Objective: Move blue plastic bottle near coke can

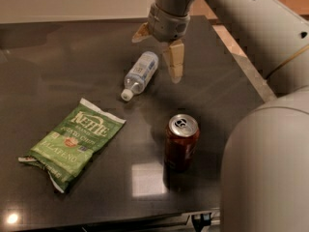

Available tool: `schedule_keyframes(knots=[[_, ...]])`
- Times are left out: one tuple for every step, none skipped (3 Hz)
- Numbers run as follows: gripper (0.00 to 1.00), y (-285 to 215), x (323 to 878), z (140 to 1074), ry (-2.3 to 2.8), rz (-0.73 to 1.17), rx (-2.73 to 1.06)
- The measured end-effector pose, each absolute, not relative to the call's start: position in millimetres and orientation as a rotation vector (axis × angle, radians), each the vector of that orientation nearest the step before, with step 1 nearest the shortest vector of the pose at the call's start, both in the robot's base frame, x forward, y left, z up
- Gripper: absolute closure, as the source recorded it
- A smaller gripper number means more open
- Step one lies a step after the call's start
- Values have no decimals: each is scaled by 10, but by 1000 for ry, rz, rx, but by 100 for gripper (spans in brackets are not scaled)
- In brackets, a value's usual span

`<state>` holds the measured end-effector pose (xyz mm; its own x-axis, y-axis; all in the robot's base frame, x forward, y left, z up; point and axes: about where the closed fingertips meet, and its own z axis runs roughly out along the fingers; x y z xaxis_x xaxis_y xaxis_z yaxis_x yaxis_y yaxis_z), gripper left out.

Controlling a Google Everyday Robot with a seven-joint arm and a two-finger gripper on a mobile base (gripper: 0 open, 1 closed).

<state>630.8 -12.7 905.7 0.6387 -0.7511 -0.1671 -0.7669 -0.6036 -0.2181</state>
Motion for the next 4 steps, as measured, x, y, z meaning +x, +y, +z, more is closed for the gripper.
schedule_keyframes(knots=[[0, 101, 6382, 8921, 1081, 50, -2710], [0, 231, 6459, 8804, 969, -2, -2813], [0, 259, 6545, 8696, 892, -56, -2897], [0, 279, 6591, 8609, 842, -69, -2956]])
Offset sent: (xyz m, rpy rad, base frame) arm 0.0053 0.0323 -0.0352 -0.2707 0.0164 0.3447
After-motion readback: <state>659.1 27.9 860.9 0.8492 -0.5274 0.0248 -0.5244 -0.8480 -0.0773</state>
